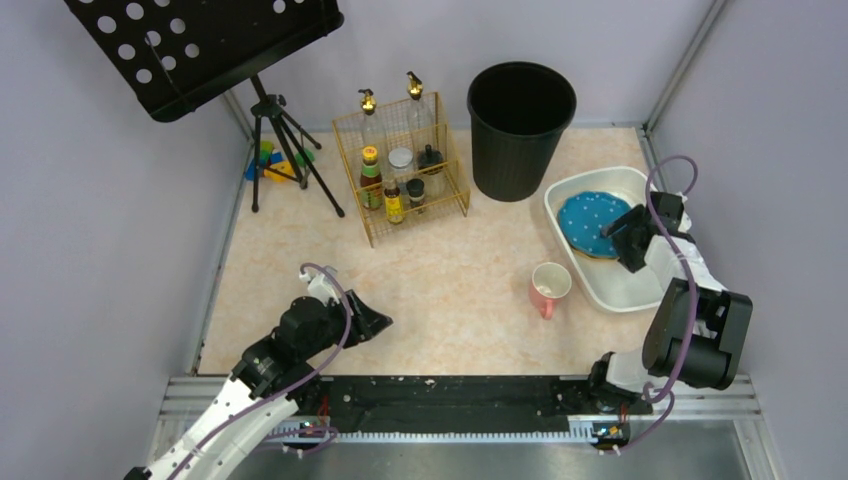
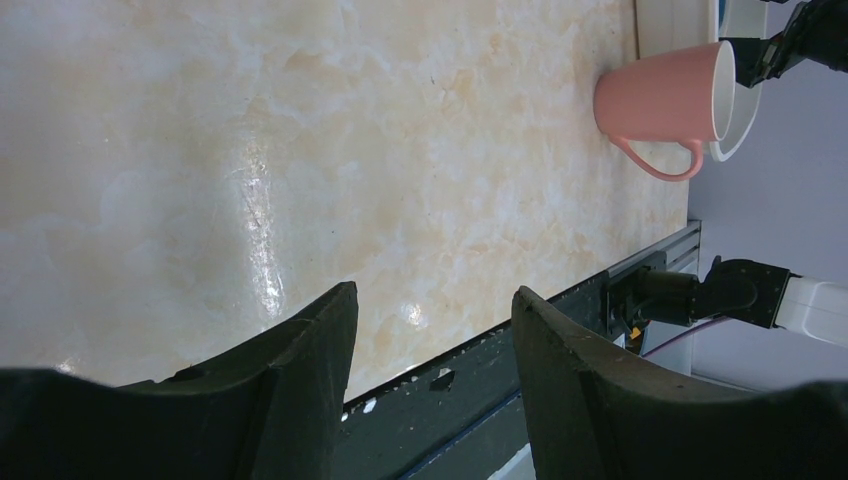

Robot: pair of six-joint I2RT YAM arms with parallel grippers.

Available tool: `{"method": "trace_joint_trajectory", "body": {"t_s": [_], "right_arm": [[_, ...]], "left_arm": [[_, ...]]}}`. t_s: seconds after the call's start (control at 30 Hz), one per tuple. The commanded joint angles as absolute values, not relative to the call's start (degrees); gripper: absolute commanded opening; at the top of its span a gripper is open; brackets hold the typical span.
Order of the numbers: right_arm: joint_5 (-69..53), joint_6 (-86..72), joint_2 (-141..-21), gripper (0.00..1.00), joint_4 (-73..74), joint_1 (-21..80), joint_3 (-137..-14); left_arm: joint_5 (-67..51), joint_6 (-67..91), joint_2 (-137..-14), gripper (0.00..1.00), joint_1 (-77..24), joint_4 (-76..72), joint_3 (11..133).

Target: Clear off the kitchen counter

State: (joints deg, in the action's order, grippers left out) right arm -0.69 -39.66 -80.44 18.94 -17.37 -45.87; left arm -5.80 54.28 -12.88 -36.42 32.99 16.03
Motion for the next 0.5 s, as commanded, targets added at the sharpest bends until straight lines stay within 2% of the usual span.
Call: {"method": "trace_joint_trajectory", "body": {"t_s": [0.0, 0.07, 0.13, 0.17, 0.2, 0.23, 0.47], "right_arm": [[-1.2, -40.6, -79.4, 0.67, 18.9, -17.0, -49.0], [-2.4, -40.5, -77.5, 0.68, 19.1, -17.0, -49.0], [-3.9, -40.3, -75.0, 0.73, 19.7, -17.0, -49.0], [-4.6, -39.9, -73.8, 0.8, 20.2, -17.0, -49.0], [-5.4, -39.5, -72.4, 0.93, 20.6, -16.8, -49.0], [-5.8, -39.0, -71.0, 0.96, 21.4, -16.7, -49.0], [-2.9, -34.2, -59.5, 0.97, 26.6, -9.1, -49.6]], "left_arm": [[-6.2, 53.7, -12.7, 0.63, -36.5, 29.9, 16.3], [-6.3, 53.6, -13.2, 0.63, -36.5, 29.5, 16.3], [-6.5, 53.5, -14.0, 0.63, -36.5, 29.0, 16.4], [-6.7, 53.4, -14.6, 0.63, -36.5, 28.6, 16.5], [-6.7, 53.3, -15.3, 0.63, -36.5, 28.2, 16.6], [-6.7, 53.2, -15.8, 0.63, -36.5, 27.8, 16.7], [-6.7, 52.7, -19.4, 0.63, -36.5, 24.8, 17.3]]}}
